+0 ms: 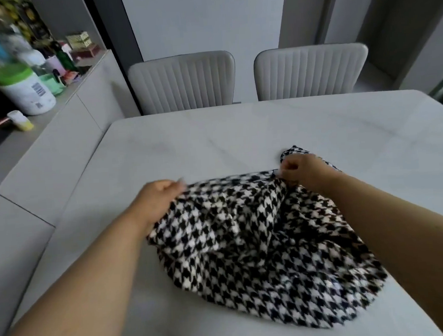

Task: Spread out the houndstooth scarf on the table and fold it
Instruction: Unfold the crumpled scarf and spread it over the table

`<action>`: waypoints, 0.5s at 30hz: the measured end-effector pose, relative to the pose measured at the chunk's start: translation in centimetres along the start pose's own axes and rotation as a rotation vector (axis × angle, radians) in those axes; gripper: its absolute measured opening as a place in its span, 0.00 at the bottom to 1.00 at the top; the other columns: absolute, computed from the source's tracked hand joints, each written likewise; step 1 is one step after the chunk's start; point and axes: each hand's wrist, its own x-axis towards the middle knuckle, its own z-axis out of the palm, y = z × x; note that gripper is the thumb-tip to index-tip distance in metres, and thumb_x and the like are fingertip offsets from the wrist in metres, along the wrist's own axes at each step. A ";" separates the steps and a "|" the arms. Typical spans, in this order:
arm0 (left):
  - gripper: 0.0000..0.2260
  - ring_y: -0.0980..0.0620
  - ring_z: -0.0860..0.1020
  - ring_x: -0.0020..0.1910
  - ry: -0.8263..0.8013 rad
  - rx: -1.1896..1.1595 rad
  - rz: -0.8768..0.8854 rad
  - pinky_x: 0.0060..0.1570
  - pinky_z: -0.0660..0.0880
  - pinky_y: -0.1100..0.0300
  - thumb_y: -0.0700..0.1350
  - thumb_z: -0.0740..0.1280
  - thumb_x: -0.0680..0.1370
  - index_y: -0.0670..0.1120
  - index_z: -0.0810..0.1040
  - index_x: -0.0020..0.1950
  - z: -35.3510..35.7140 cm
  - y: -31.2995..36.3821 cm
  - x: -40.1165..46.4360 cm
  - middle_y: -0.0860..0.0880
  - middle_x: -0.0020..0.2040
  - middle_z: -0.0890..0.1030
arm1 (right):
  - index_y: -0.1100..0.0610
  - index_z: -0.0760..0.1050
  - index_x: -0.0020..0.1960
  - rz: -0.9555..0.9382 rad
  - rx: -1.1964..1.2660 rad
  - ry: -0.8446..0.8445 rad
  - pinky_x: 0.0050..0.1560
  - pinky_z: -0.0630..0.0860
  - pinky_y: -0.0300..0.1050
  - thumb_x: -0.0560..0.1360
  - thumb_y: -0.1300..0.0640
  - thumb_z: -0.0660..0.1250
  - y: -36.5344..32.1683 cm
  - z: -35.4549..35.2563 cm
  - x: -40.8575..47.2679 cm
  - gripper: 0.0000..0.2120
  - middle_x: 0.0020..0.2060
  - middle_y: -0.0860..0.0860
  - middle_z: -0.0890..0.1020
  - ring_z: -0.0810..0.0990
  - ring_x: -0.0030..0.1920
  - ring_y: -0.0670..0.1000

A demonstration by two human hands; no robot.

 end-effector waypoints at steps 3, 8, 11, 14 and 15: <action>0.11 0.54 0.78 0.41 0.131 -0.187 -0.071 0.43 0.74 0.64 0.54 0.65 0.78 0.47 0.80 0.48 -3.0 1.2 -0.3 0.49 0.44 0.81 | 0.59 0.74 0.39 0.036 0.100 0.286 0.31 0.68 0.42 0.74 0.54 0.69 0.1 -0.3 1.0 0.10 0.32 0.54 0.80 0.75 0.25 0.43; 0.26 0.42 0.81 0.53 0.061 -0.271 -0.466 0.63 0.72 0.45 0.66 0.65 0.72 0.45 0.81 0.54 -6.5 -0.7 -0.9 0.40 0.54 0.83 | 0.55 0.70 0.62 0.152 -0.246 0.026 0.53 0.74 0.46 0.68 0.43 0.74 2.1 1.7 0.0 0.29 0.53 0.53 0.78 0.77 0.53 0.56; 0.35 0.39 0.68 0.70 -0.175 -0.108 -0.594 0.72 0.59 0.41 0.69 0.59 0.74 0.46 0.70 0.71 -5.0 -1.6 -1.9 0.40 0.72 0.69 | 0.54 0.74 0.59 0.160 -0.594 -0.240 0.47 0.72 0.41 0.70 0.46 0.72 3.1 4.4 -1.8 0.22 0.50 0.53 0.80 0.77 0.50 0.54; 0.30 0.38 0.69 0.68 -0.139 -0.052 -0.528 0.67 0.63 0.42 0.61 0.66 0.73 0.43 0.71 0.69 -4.5 -1.7 -2.5 0.39 0.73 0.67 | 0.55 0.79 0.44 0.219 -0.355 -0.073 0.36 0.68 0.38 0.72 0.52 0.72 3.5 2.9 -2.1 0.06 0.35 0.52 0.78 0.77 0.40 0.53; 0.26 0.38 0.75 0.60 -0.124 -0.199 -0.538 0.61 0.70 0.43 0.59 0.68 0.72 0.41 0.76 0.61 -4.8 -1.6 -2.5 0.37 0.67 0.74 | 0.56 0.79 0.42 0.264 -0.234 0.028 0.36 0.68 0.39 0.71 0.53 0.73 3.9 1.7 -2.0 0.06 0.34 0.52 0.78 0.76 0.37 0.53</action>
